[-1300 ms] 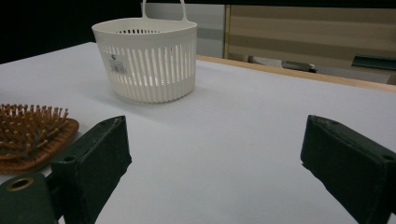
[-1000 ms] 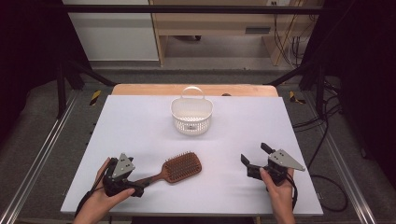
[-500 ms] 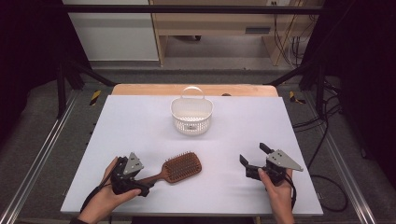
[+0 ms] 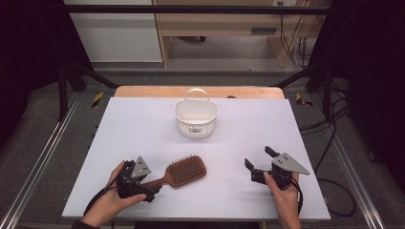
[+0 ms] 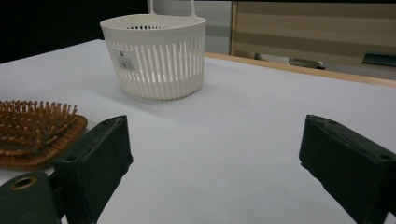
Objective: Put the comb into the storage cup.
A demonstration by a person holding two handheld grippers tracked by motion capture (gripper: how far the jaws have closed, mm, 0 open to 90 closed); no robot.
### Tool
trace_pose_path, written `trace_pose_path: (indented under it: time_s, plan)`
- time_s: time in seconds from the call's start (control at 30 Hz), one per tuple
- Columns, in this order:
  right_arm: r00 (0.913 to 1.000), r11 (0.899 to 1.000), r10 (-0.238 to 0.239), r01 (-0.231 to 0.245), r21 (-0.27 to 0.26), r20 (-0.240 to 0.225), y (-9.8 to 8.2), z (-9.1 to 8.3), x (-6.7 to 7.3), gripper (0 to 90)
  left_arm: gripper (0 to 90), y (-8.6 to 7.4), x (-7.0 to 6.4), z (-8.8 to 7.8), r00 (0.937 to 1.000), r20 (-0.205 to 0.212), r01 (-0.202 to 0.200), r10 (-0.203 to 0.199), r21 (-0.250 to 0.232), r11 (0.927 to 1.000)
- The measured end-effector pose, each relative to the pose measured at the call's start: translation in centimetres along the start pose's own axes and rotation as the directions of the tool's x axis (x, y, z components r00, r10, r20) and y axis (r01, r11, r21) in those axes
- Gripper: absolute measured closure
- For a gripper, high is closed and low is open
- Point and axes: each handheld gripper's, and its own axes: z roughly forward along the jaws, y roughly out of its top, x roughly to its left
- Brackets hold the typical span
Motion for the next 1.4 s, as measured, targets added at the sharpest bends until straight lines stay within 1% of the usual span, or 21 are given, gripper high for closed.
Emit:
trace_pose_path:
  time_s: [0.03, 0.2, 0.33, 0.4, 0.43, 0.47, 0.53, 0.63, 0.73, 0.8, 0.83, 1.0, 1.1, 1.2, 1.4]
  plan:
    - [1.0000, 1.000, 0.000, 0.000, 0.000, 0.000, 0.0, 0.0, 0.0, 9.5, 5.2, 0.0, 0.0, 0.0, 1.0000, -0.002, -0.003, 0.003, 0.007, 1.0000]
    - [1.0000, 1.000, 0.004, -0.004, -0.001, 0.000, 0.0, 0.0, -0.1, 9.7, 5.7, 0.0, -0.1, 0.1, 0.9996, 0.012, -0.024, 0.023, 0.039, 0.9990]
    - [1.0000, 1.000, 0.000, 0.000, 0.001, -0.001, 0.0, 0.0, 0.0, 10.0, 8.4, 0.2, -0.1, 0.3, 0.9995, 0.025, -0.022, 0.021, 0.049, 0.9985]
    - [1.0000, 1.000, 0.001, -0.001, 0.004, -0.002, -0.1, 0.1, 0.0, 10.2, 11.1, 0.3, -0.1, 0.4, 0.9990, 0.040, -0.023, 0.021, 0.051, 0.9984]
    - [1.0000, 1.000, 0.002, -0.002, 0.004, -0.003, 0.0, 0.1, 0.0, 10.3, 13.2, 0.4, -0.1, 0.4, 0.9987, 0.041, -0.031, 0.029, 0.054, 0.9981]
    - [1.0000, 1.000, 0.003, -0.003, 0.004, -0.003, 0.0, 0.1, 0.0, 10.3, 14.9, 0.5, -0.1, 0.4, 0.9986, 0.042, -0.034, 0.032, 0.050, 0.9982]
    - [1.0000, 1.000, 0.002, -0.002, 0.004, -0.004, 0.0, 0.1, 0.0, 10.3, 18.5, 0.9, -0.1, 0.4, 0.9977, 0.057, -0.039, 0.036, 0.046, 0.9982]
    - [1.0000, 1.000, 0.004, -0.004, 0.006, -0.006, -0.1, 0.1, 0.0, 10.4, 24.4, 1.6, -0.3, 0.6, 0.9956, 0.071, -0.064, 0.060, 0.057, 0.9963]
    - [1.0000, 1.000, 0.005, -0.005, 0.005, -0.008, -0.1, 0.1, 0.0, 10.4, 31.4, 2.0, -0.3, 1.0, 0.9925, 0.089, -0.091, 0.084, 0.078, 0.9928]
    - [1.0000, 1.000, 0.005, -0.005, 0.005, -0.007, -0.1, 0.1, 0.0, 10.5, 35.4, 2.3, -0.4, 1.3, 0.9897, 0.102, -0.111, 0.100, 0.109, 0.9878]
    - [1.0000, 1.000, 0.008, -0.008, 0.006, -0.006, -0.1, 0.0, 0.0, 10.6, 36.6, 2.3, -0.4, 1.4, 0.9891, 0.105, -0.116, 0.103, 0.122, 0.9858]
    - [0.9999, 1.000, 0.011, -0.011, 0.009, -0.007, -0.1, 0.1, 0.0, 10.7, 46.2, 2.5, -0.4, 2.0, 0.9837, 0.144, -0.131, 0.108, 0.162, 0.9780]
    - [0.9999, 1.000, 0.010, -0.010, 0.011, -0.008, -0.1, 0.1, 0.0, 10.7, 52.0, 2.4, -0.3, 2.3, 0.9822, 0.158, -0.130, 0.102, 0.186, 0.9739]
    - [0.9999, 1.000, 0.012, -0.012, 0.011, -0.009, -0.1, 0.1, -0.1, 10.8, 55.4, 2.5, -0.3, 2.4, 0.9805, 0.169, -0.134, 0.101, 0.198, 0.9710]
    - [0.9998, 1.000, 0.011, -0.010, 0.014, -0.017, -0.1, 0.1, 0.0, 11.0, 58.2, 2.7, -0.4, 2.6, 0.9786, 0.177, -0.142, 0.105, 0.211, 0.9671]
